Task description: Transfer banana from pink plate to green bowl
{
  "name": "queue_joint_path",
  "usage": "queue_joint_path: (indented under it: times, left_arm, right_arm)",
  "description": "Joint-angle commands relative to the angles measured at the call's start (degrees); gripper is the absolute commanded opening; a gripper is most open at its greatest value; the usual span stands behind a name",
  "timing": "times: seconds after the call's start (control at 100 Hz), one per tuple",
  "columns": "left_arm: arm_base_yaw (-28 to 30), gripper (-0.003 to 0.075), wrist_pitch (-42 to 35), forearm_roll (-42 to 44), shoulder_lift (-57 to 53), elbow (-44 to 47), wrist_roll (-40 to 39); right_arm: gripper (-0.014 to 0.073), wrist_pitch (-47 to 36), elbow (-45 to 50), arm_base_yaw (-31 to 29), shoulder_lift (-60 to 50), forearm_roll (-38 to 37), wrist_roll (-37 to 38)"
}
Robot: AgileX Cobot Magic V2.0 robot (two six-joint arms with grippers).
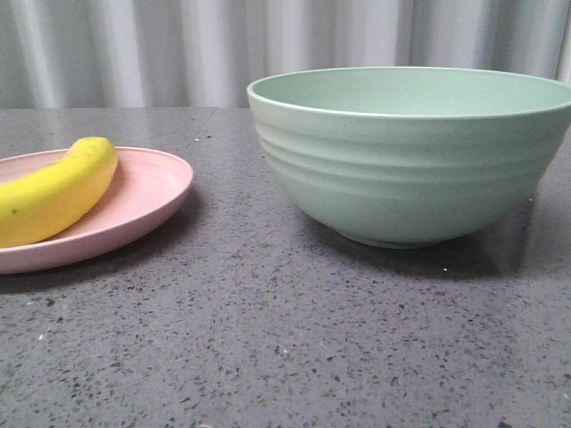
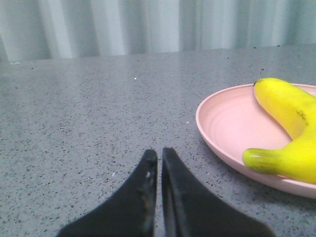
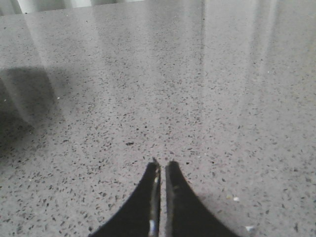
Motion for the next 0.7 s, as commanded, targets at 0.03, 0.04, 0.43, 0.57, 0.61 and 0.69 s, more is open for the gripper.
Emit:
queue_joint_path:
  times: [0.03, 0.04, 0.43, 0.57, 0.61, 0.69]
  left_arm:
    - [-0.3, -0.002, -5.12, -0.45, -1.7, 0.64, 0.11]
    - [-0.3, -0.002, -5.12, -0.45, -1.7, 0.64, 0.11]
    - [-0.3, -0.002, -5.12, -0.45, -1.7, 0.64, 0.11]
    - [-0.3, -0.002, -5.12, -0.45, -1.7, 0.64, 0.11]
    - [-0.3, -0.002, -5.12, -0.45, -1.7, 0.64, 0.11]
    - [-0.3, -0.002, -5.12, -0.45, -1.7, 0.64, 0.11]
  right_arm:
    - [-0.0065, -3.08, 1.11, -0.34, -1.27, -0.73, -0.12]
    - [-0.0065, -3.34, 1.11, -0.34, -1.27, -0.73, -0.12]
    - [-0.0065, -11.57, 1.11, -0.34, -1.27, -0.73, -0.12]
    - [-0.0065, -11.79, 1.11, -0.34, -1.27, -0.73, -0.12]
    - [-0.0065, -11.79, 1.11, -0.34, -1.27, -0.73, -0.12]
    - [-0.0065, -12.04, 1.11, -0.34, -1.27, -0.73, -0.12]
